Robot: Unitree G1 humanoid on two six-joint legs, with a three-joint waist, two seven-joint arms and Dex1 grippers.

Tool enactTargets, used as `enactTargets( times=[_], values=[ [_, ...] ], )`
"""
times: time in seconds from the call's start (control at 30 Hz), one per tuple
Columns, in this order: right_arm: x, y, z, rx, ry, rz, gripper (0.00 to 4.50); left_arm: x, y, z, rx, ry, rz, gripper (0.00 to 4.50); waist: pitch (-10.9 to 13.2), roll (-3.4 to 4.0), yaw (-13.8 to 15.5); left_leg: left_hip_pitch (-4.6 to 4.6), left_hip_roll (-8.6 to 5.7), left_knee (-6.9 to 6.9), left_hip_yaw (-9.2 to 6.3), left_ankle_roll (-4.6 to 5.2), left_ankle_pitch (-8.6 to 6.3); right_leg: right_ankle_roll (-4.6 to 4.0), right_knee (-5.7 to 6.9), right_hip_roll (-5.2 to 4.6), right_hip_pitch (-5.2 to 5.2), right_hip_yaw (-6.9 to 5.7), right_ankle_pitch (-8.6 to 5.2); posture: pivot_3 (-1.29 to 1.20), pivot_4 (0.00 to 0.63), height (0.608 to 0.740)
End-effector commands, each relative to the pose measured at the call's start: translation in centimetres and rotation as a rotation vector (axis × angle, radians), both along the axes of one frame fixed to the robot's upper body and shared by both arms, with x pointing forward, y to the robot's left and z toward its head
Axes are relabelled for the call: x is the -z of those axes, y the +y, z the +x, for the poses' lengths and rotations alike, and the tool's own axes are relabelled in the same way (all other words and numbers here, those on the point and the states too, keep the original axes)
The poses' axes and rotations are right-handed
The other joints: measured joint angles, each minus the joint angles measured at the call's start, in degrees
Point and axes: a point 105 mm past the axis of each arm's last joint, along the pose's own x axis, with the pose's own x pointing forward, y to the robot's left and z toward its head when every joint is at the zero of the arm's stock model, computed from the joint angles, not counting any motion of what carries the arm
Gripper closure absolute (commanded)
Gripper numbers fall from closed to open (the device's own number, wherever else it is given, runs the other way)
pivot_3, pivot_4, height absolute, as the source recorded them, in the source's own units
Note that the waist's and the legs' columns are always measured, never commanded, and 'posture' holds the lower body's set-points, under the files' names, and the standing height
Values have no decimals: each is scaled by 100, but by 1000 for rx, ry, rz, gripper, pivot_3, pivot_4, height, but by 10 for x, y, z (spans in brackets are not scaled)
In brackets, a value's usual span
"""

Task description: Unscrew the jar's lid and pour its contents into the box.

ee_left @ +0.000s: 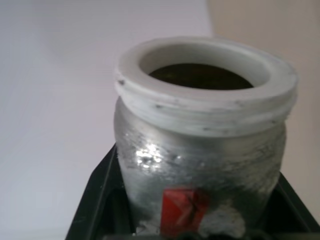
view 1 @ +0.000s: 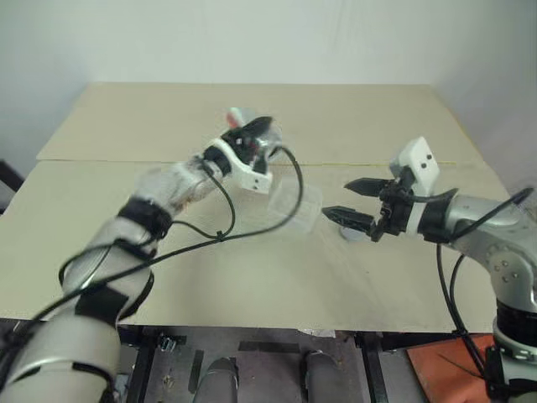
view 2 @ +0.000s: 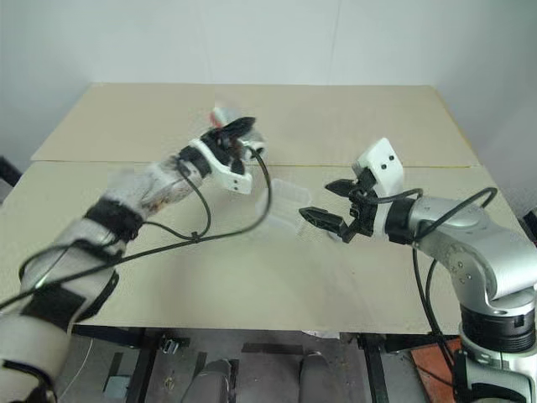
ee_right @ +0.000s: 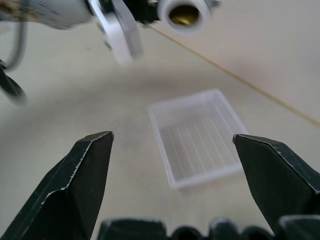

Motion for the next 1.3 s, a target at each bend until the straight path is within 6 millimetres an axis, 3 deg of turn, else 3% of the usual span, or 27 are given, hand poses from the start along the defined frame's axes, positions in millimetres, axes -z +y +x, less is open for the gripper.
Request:
enactTargets(
  times=[0.03,0.27,0.5,0.6,0.9,1.03,1.17,1.3],
  values=[
    [-11,8,-5,-49,-42,-8,23,15,-23,-5,113,-195,188,2571,0,0,47,-5,-1,0,0,0,0,3,1,-2,0,-1,0,0,150,740],
    [-23,13,-14,-53,-91,22,23,39,-37,2,78,-212,298,2571,3,-2,-18,-54,-1,-1,2,-42,24,3,25,-2,-49,-2,1,0,150,740],
    [-26,14,-22,-49,-110,35,23,43,-38,1,85,-183,287,2571,3,-3,15,-39,-1,-2,2,-31,17,4,11,-4,-33,-2,0,0,150,740],
    [-26,13,-22,-47,-106,34,23,36,-33,4,60,-126,190,2571,4,-3,14,-36,-1,-2,2,-31,18,4,12,-4,-33,-2,1,0,150,740],
    [-28,13,-18,-56,-105,36,23,-12,0,12,2,92,-196,2571,4,-3,-4,-41,0,-3,2,-58,33,4,25,-5,-36,-2,1,0,150,740],
    [-30,15,-16,-71,-108,38,23,-16,15,14,19,401,-492,2571,3,-2,15,-44,0,-2,1,-60,34,4,25,-7,-35,-6,1,0,150,740],
    [-27,16,-16,-87,-97,39,23,-1,33,19,54,936,-913,2571,1,1,-54,-43,2,-2,2,-67,38,4,29,-8,-34,-7,1,0,150,740],
    [-24,19,-17,-101,-93,38,23,1,52,10,96,1231,-1128,2571,2,1,-187,-48,2,6,-2,-60,34,3,35,-8,-34,-8,2,0,150,740]
  ],
)
